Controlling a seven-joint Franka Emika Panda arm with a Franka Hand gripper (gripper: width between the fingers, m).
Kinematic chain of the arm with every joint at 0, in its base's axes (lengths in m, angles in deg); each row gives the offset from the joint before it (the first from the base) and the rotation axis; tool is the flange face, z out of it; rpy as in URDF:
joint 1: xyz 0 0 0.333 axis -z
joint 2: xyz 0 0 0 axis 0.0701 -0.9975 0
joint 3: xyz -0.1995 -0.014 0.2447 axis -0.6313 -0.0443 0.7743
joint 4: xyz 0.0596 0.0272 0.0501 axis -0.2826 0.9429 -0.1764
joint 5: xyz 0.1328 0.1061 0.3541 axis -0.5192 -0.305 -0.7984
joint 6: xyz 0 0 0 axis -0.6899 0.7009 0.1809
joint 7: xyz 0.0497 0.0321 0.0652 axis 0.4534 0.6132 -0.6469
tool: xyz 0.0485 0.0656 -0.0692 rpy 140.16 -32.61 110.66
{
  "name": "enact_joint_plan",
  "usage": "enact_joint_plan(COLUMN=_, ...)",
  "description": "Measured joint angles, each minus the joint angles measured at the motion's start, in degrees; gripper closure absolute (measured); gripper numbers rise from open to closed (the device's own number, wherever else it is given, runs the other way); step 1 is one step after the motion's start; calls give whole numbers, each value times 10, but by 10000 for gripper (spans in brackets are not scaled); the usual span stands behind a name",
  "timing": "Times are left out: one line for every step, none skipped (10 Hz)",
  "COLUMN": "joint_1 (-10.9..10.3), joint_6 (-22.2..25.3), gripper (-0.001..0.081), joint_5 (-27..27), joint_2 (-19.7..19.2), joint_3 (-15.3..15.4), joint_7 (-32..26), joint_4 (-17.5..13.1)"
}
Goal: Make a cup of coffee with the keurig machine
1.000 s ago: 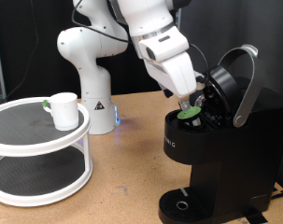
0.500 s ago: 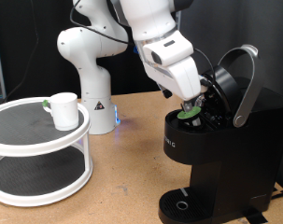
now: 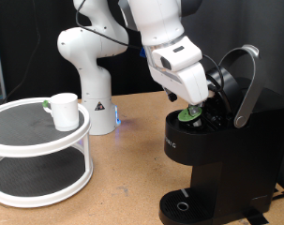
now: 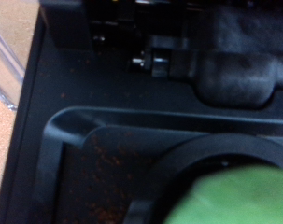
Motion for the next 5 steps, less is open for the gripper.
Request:
enact_joint_plan(joint_1=0, joint_6=-4, gripper=-2, joint_5=0, joint_2=-1, joint_3=3, joint_7=2, joint_4=1)
enact_joint_plan(joint_1=0, joint_6=-8, gripper=-2, joint_5=-2, joint_2=-3, joint_3=6, joint_7=2, joint_4=1)
enact_joint_plan(joint_1=0, joint_6=-16, gripper=-2, joint_5=-4, joint_2=-5, joint_3=8, joint_7=2, joint_4=1)
enact_joint_plan(joint_1=0, joint_6=-19, gripper=-2, joint_5=-7, joint_2=-7, joint_3=9, joint_7=2, joint_4=-1)
enact_joint_plan(joint_1=0, joint_6=-19, gripper=-2, joint_5=-8, joint_2=-9, joint_3=9, joint_7=2, joint_4=-2)
